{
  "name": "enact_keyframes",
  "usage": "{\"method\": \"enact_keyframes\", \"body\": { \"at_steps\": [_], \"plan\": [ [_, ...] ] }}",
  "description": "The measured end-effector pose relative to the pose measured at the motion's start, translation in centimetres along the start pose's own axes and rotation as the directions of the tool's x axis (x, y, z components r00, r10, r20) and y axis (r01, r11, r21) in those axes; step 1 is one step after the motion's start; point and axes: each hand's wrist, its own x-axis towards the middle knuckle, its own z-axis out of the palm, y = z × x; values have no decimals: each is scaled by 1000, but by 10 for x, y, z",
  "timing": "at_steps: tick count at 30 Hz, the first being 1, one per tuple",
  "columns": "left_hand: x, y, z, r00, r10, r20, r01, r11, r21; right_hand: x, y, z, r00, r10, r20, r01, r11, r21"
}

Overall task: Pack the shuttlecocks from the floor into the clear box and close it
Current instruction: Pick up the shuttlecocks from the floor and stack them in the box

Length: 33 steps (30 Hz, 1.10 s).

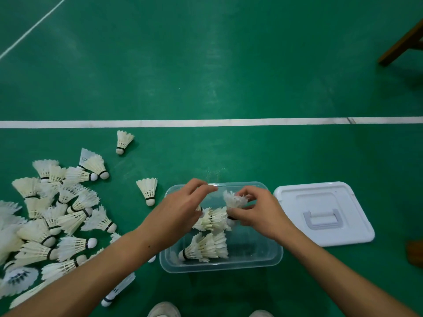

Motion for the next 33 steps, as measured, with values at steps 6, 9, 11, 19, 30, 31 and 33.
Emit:
{"method": "enact_keyframes", "body": {
  "at_steps": [6, 9, 11, 19, 30, 31, 33],
  "plan": [
    [20, 2, 36, 967, -93, 238, 75, 994, 84, -10, -1, 14, 969, -32, -244, -39, 959, -282],
    [34, 2, 48, 943, -114, 311, 75, 988, 134, -11, -1, 22, 957, -55, -284, -66, 915, -399],
    [43, 1, 53, 933, -124, 339, 77, 986, 148, -12, 1, 25, 951, -58, -303, -86, 894, -440],
    [53, -4, 74, 901, -167, 399, 85, 973, 216, -14, 13, 33, 931, -71, -357, -148, 822, -549],
    [52, -17, 89, 948, -183, 262, 92, 941, 325, 2, 17, 45, 967, 28, -252, -168, 815, -554],
    [51, -18, 88, 951, -183, 251, 96, 942, 321, 4, 17, 46, 969, 46, -241, -170, 835, -524],
    [49, -20, 87, 956, -188, 226, 111, 943, 313, 7, 20, 50, 975, 81, -205, -169, 872, -459]
  ]
}}
